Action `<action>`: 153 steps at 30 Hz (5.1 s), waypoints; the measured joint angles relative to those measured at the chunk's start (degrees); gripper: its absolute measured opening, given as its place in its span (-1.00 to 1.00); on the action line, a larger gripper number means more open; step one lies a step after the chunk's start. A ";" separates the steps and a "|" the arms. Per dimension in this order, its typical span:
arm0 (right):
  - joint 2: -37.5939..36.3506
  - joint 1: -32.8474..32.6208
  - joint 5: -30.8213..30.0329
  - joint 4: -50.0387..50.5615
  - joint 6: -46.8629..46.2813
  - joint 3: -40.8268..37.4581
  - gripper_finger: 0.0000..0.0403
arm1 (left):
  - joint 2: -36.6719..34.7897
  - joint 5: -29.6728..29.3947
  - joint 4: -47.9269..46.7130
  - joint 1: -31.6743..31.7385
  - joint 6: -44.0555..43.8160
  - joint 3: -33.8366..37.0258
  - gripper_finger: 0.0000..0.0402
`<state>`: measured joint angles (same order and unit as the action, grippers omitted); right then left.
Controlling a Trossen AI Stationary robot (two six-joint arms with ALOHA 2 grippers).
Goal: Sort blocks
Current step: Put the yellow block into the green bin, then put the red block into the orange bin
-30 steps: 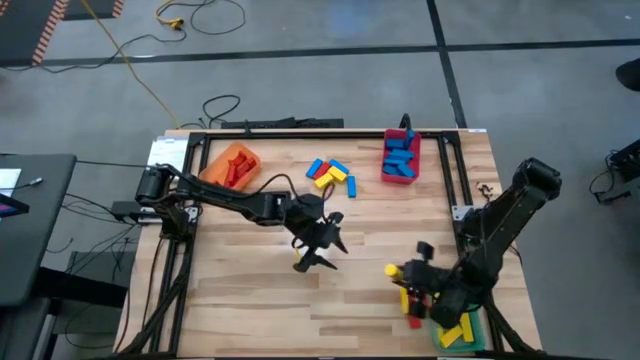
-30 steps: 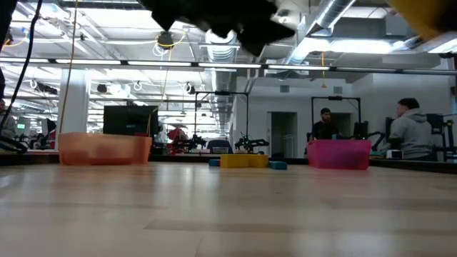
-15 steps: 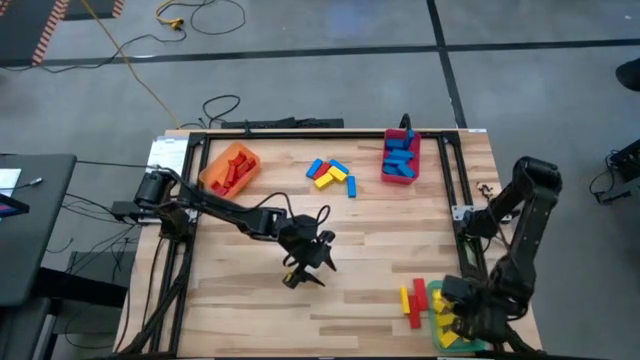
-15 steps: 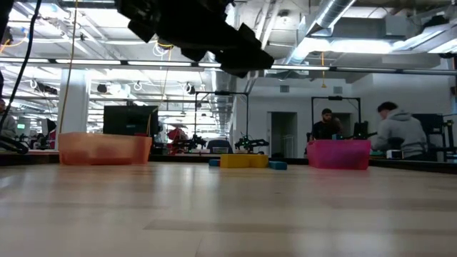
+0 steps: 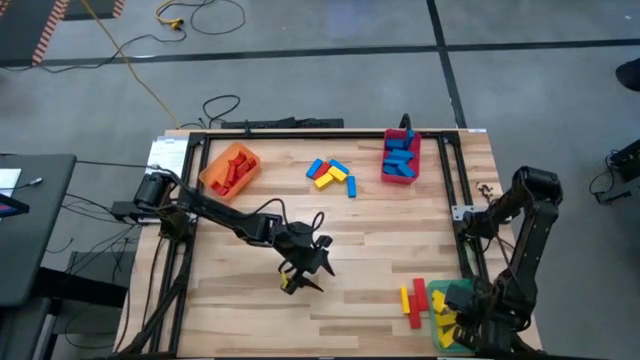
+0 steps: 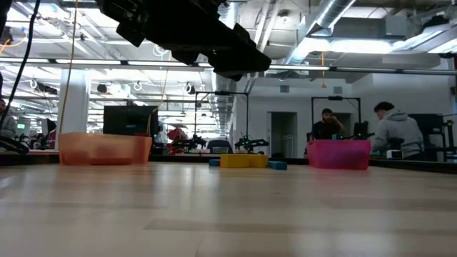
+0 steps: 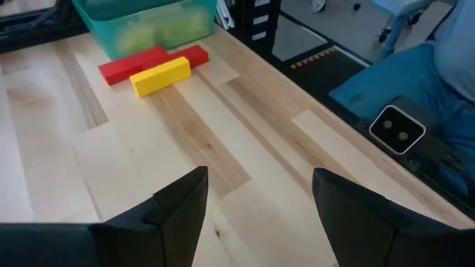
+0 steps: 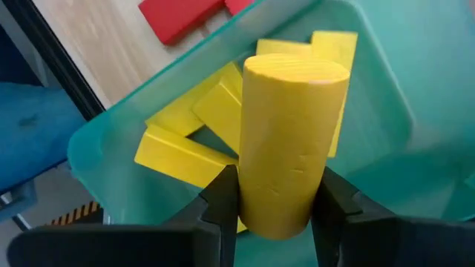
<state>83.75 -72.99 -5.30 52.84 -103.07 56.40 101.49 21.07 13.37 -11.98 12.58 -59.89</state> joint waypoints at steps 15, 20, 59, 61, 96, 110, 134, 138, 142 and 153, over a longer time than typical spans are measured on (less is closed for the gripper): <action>1.88 0.00 3.92 -2.19 -0.15 -0.02 -0.28 | 0.00 -2.13 0.67 -2.45 -0.39 0.29 0.18; 1.88 0.06 4.31 -1.68 -0.82 -0.02 -0.05 | 0.00 -2.50 0.63 -3.14 -0.22 0.29 0.18; -6.99 30.62 3.83 6.67 19.76 -0.02 0.10 | 0.00 -3.94 -0.57 -3.27 1.30 0.29 0.18; -6.99 35.21 5.60 5.91 24.60 -0.02 0.10 | 0.00 -3.94 -0.57 -3.27 1.32 0.29 0.18; -2.01 55.36 37.01 -15.61 30.94 -20.77 0.25 | -0.02 -5.47 2.95 -3.46 3.70 4.82 0.18; 1.86 51.39 38.69 -32.25 18.40 -25.49 0.25 | -0.02 -5.43 3.10 -3.49 3.63 4.82 0.18; 8.24 53.00 39.30 -27.15 23.87 -22.34 -0.17 | -0.02 -5.34 3.78 -3.92 3.21 4.82 0.18; 8.22 53.56 39.42 -26.93 25.35 -22.34 -0.20 | -0.02 -5.36 3.78 -3.99 3.21 4.82 0.18; 7.99 54.94 39.78 -26.82 27.94 -22.49 -0.20 | -0.02 -5.37 3.71 -4.01 2.96 4.82 0.18; -1.97 60.11 26.83 -23.96 35.31 -22.73 -0.21 | -0.02 -8.95 3.58 -4.03 1.82 4.82 0.18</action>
<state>81.78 -12.88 21.53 28.88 -67.75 33.67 101.47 12.12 16.95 -16.01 14.39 -55.07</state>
